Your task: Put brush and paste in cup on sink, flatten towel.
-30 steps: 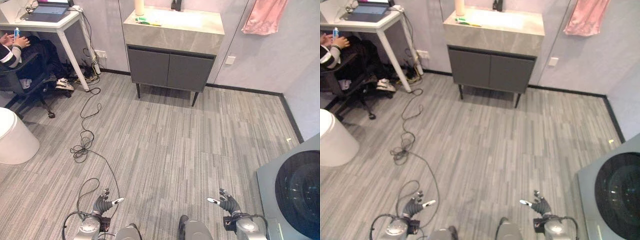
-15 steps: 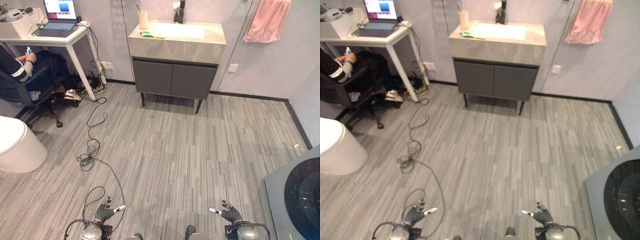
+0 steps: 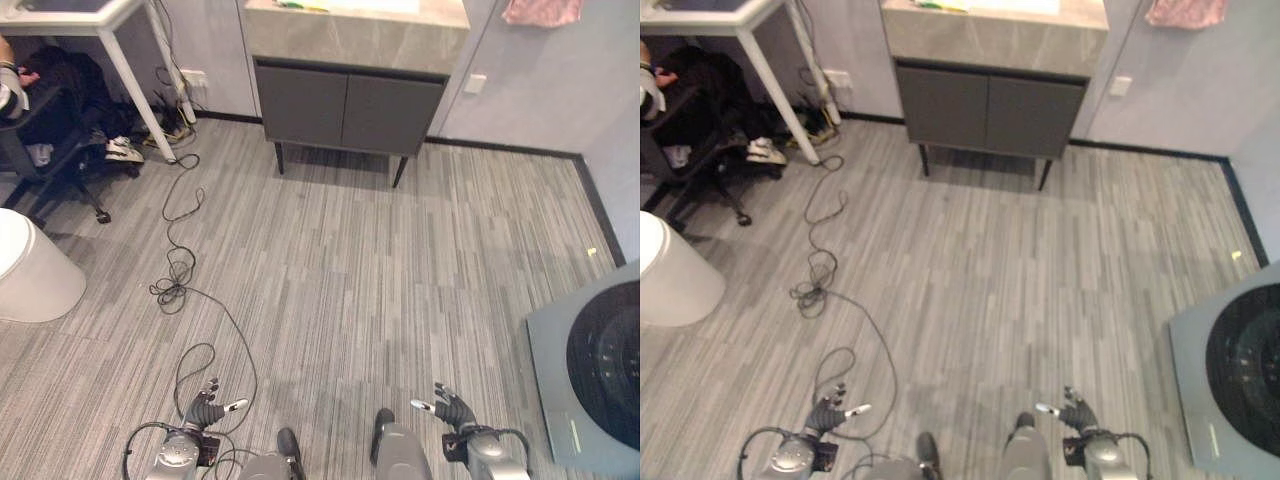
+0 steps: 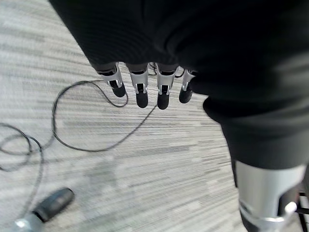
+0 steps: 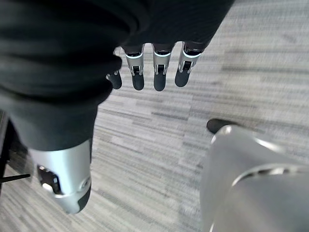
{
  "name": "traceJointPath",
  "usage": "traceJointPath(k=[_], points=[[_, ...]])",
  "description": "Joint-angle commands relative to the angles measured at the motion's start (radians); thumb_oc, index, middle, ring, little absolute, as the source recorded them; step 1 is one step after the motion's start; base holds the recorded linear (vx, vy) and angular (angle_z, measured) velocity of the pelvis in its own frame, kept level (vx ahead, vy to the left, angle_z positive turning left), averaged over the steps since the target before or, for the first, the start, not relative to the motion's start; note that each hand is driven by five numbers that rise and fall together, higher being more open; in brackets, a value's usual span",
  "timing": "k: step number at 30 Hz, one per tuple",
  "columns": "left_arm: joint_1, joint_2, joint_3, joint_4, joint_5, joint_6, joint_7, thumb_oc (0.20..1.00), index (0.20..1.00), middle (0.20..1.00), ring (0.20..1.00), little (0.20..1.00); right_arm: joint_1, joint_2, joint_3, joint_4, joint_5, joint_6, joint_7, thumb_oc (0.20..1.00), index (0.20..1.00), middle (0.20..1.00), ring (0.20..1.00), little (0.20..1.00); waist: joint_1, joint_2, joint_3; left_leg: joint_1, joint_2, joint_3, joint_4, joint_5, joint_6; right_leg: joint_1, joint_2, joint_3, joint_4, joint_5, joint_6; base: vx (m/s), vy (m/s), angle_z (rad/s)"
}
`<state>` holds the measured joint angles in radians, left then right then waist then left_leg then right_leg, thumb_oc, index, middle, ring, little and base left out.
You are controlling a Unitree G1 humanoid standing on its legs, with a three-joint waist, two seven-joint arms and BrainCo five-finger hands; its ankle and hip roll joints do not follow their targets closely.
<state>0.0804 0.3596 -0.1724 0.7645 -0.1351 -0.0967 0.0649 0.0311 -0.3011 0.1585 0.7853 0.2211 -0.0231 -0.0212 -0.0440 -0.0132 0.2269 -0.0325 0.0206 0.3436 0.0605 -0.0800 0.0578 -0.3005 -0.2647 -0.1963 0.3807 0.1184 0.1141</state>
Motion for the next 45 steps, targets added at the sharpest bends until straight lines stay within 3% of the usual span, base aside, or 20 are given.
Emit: traceJointPath(k=[1, 3, 6, 10, 13, 14, 16, 19, 21, 24, 25, 27, 29, 32, 36, 37, 39, 41, 43, 45], points=[[0.004, 0.030, 0.003, -0.038, 0.050, -0.026, 0.015, 1.000, 1.000, 1.000, 1.000, 1.000, -0.030, -0.020, -0.012, -0.036, 0.007, -0.029, -0.017, 1.000, 1.000, 1.000, 1.000, 1.000, -0.018, 0.014, 0.028, 0.062, -0.041, -0.095, 0.022, -0.056, 0.020, 0.013, 0.092, 0.078, -0.046, 0.028, 0.025, 0.19, 0.015, -0.23], [-0.025, 0.015, 0.005, 0.021, 0.064, -0.033, 0.035, 1.000, 1.000, 1.000, 1.000, 1.000, -0.038, -0.029, 0.007, -0.053, -0.012, -0.037, -0.030, 1.000, 1.000, 1.000, 1.000, 1.000, -0.053, 0.014, 0.032, 0.109, -0.055, -0.124, -0.003, -0.074, -0.005, -0.039, 0.099, 0.123, -0.312, 0.090, 0.034, 0.41, -0.041, -0.03], [-0.070, 0.013, -0.002, 0.064, 0.090, -0.033, 0.047, 1.000, 1.000, 1.000, 1.000, 1.000, -0.038, -0.028, 0.008, -0.062, -0.020, -0.038, -0.034, 1.000, 1.000, 1.000, 1.000, 1.000, -0.085, 0.008, 0.038, 0.158, -0.052, -0.153, -0.008, -0.092, -0.031, -0.101, 0.100, 0.168, -0.438, 0.149, 0.055, 0.42, -0.072, 0.28], [-0.082, -0.012, 0.001, 0.110, 0.073, -0.024, 0.050, 1.000, 1.000, 1.000, 1.000, 1.000, -0.017, -0.039, 0.002, -0.055, -0.073, -0.028, -0.027, 1.000, 1.000, 1.000, 1.000, 1.000, -0.104, 0.016, 0.022, 0.278, -0.032, -0.201, -0.044, -0.072, -0.071, -0.097, 0.108, 0.031, -0.419, 0.174, 0.054, 0.46, -0.142, 0.49], [-0.083, -0.038, -0.002, 0.173, 0.051, -0.019, 0.053, 1.000, 1.000, 1.000, 1.000, 1.000, 0.012, -0.052, 0.002, -0.039, -0.065, -0.030, -0.020, 1.000, 1.000, 1.000, 1.000, 1.000, -0.132, 0.040, 0.000, 0.295, 0.038, -0.240, 0.015, 0.011, -0.109, -0.050, 0.186, 0.092, -0.371, 0.162, 0.009, 0.51, -0.347, 0.92], [-0.081, -0.053, -0.004, 0.204, 0.039, -0.008, 0.044, 1.000, 1.000, 1.000, 1.000, 1.000, 0.018, -0.070, 0.005, -0.031, -0.088, -0.028, -0.021, 1.000, 1.000, 1.000, 1.000, 1.000, -0.131, 0.056, -0.013, 0.233, 0.094, -0.254, 0.193, 0.175, -0.144, -0.006, 0.226, 0.074, -0.348, 0.114, -0.046, 0.58, -0.499, 0.72], [-0.093, -0.047, -0.014, 0.211, 0.051, 0.000, 0.032, 1.000, 1.000, 1.000, 1.000, 1.000, 0.014, -0.095, 0.019, -0.026, -0.119, -0.027, -0.023, 1.000, 1.000, 1.000, 1.000, 1.000, -0.113, 0.028, -0.005, 0.114, 0.129, -0.258, 0.419, 0.273, -0.141, 0.066, 0.238, 0.062, -0.358, 0.065, -0.100, 0.48, -0.517, 0.20], [-0.109, -0.034, -0.020, 0.185, 0.054, 0.001, 0.046, 1.000, 1.000, 1.000, 1.000, 1.000, -0.006, -0.128, 0.030, -0.018, -0.158, -0.021, -0.046, 1.000, 1.000, 1.000, 1.000, 1.000, -0.069, -0.010, 0.037, -0.038, 0.134, -0.203, 0.587, 0.228, -0.114, 0.149, 0.241, 0.073, -0.349, 0.001, -0.137, 0.29, -0.277, 0.01], [-0.137, -0.037, -0.012, 0.197, 0.036, -0.005, 0.070, 1.000, 1.000, 1.000, 1.000, 1.000, -0.026, -0.140, 0.034, 0.023, -0.185, -0.012, -0.065, 1.000, 1.000, 1.000, 1.000, 1.000, -0.044, -0.026, 0.043, -0.169, 0.107, -0.131, 0.508, 0.164, -0.102, 0.204, 0.224, 0.073, -0.364, -0.014, -0.126, 0.36, -0.156, -0.03], [-0.142, -0.038, -0.011, 0.200, 0.034, -0.006, 0.083, 1.000, 1.000, 1.000, 1.000, 1.000, -0.031, -0.138, 0.035, 0.028, -0.191, -0.011, -0.073, 1.000, 1.000, 1.000, 1.000, 1.000, -0.028, -0.028, 0.037, -0.218, 0.124, -0.087, 0.352, 0.169, -0.105, 0.238, 0.212, 0.086, -0.381, -0.028, -0.105, 0.39, 0.025, 0.00], [-0.147, -0.042, -0.009, 0.213, 0.052, -0.004, 0.093, 1.000, 1.000, 1.000, 1.000, 1.000, -0.036, -0.136, 0.051, 0.041, -0.210, -0.012, -0.071, 1.000, 1.000, 1.000, 1.000, 1.000, -0.002, -0.006, 0.027, -0.238, 0.091, -0.130, 0.081, 0.230, -0.113, 0.283, 0.231, 0.102, -0.395, -0.054, -0.090, 0.50, 0.151, -0.18], [-0.141, -0.047, -0.012, 0.222, 0.066, -0.007, 0.099, 1.000, 1.000, 1.000, 1.000, 1.000, -0.045, -0.131, 0.073, 0.067, -0.242, -0.015, -0.073, 1.000, 1.000, 1.000, 1.000, 1.000, 0.023, 0.014, 0.022, -0.247, 0.073, -0.217, -0.120, 0.312, -0.127, 0.339, 0.244, 0.126, -0.413, -0.080, -0.085, 0.50, 0.136, -0.34], [-0.134, -0.061, -0.008, 0.248, 0.071, -0.005, 0.100, 1.000, 1.000, 1.000, 1.000, 1.000, -0.060, -0.124, 0.085, 0.069, -0.254, -0.015, -0.065, 1.000, 1.000, 1.000, 1.000, 1.000, 0.035, 0.025, 0.006, -0.296, 0.084, -0.253, -0.148, 0.329, -0.156, 0.403, 0.234, 0.172, -0.427, -0.110, -0.074, 0.64, 0.219, -1.01], [-0.112, -0.064, -0.005, 0.252, 0.084, -0.003, 0.096, 1.000, 1.000, 1.000, 1.000, 1.000, -0.049, -0.112, 0.094, 0.055, -0.265, -0.012, -0.055, 1.000, 1.000, 1.000, 1.000, 1.000, 0.062, 0.031, -0.020, -0.269, 0.074, -0.250, -0.116, 0.355, -0.126, 0.461, 0.219, 0.216, -0.392, -0.172, -0.064, 0.63, 0.320, -1.22], [-0.109, -0.053, -0.015, 0.256, 0.101, 0.003, 0.095, 1.000, 1.000, 1.000, 1.000, 1.000, -0.045, -0.080, 0.087, 0.055, -0.273, -0.006, -0.059, 1.000, 1.000, 1.000, 1.000, 1.000, 0.064, -0.004, -0.038, -0.251, 0.015, -0.209, -0.004, 0.252, -0.060, 0.422, 0.136, 0.238, -0.181, -0.086, -0.028, 0.38, 0.316, -0.53], [-0.108, -0.043, -0.012, 0.249, 0.106, 0.005, 0.098, 1.000, 1.000, 1.000, 1.000, 1.000, -0.048, -0.078, 0.092, 0.028, -0.273, -0.008, -0.053, 1.000, 1.000, 1.000, 1.000, 1.000, 0.057, 0.004, -0.021, -0.213, -0.001, -0.182, 0.001, 0.217, -0.031, 0.322, 0.117, 0.248, -0.001, 0.060, -0.009, 0.14, 0.205, -0.22], [-0.114, -0.029, -0.014, 0.222, 0.103, 0.005, 0.101, 1.000, 1.000, 1.000, 1.000, 1.000, -0.056, -0.082, 0.097, 0.004, -0.285, -0.009, -0.057, 1.000, 1.000, 1.000, 1.000, 1.000, 0.044, 0.029, 0.009, -0.169, 0.002, -0.170, -0.015, 0.204, -0.010, 0.237, 0.123, 0.218, 0.136, 0.104, -0.010, 0.21, 0.323, -0.27], [-0.120, -0.021, -0.013, 0.229, 0.108, 0.004, 0.104, 1.000, 1.000, 1.000, 1.000, 1.000, -0.059, -0.077, 0.086, -0.012, -0.279, -0.012, -0.069, 1.000, 1.000, 1.000, 1.000, 1.000, 0.027, 0.045, 0.023, -0.118, 0.004, -0.145, -0.036, 0.175, 0.004, 0.176, 0.098, 0.159, 0.196, 0.090, -0.009, 0.25, 0.362, 0.02], [-0.127, -0.016, -0.017, 0.244, 0.122, 0.002, 0.109, 1.000, 1.000, 1.000, 1.000, 1.000, -0.054, -0.075, 0.086, -0.026, -0.277, -0.017, -0.068, 1.000, 1.000, 1.000, 1.000, 1.000, -0.002, 0.043, 0.029, -0.067, -0.011, -0.150, -0.065, 0.162, 0.000, 0.119, 0.165, 0.146, 0.150, 0.013, -0.014, 0.31, 0.264, -0.06], [-0.129, -0.017, -0.001, 0.254, 0.123, 0.002, 0.117, 1.000, 1.000, 1.000, 1.000, 1.000, -0.045, -0.079, 0.081, -0.040, -0.280, -0.019, -0.075, 1.000, 1.000, 1.000, 1.000, 1.000, -0.015, 0.037, 0.026, 0.001, -0.017, -0.127, -0.107, 0.134, -0.019, 0.080, 0.152, 0.033, -0.077, -0.034, -0.022, 0.41, 0.098, -0.23]])
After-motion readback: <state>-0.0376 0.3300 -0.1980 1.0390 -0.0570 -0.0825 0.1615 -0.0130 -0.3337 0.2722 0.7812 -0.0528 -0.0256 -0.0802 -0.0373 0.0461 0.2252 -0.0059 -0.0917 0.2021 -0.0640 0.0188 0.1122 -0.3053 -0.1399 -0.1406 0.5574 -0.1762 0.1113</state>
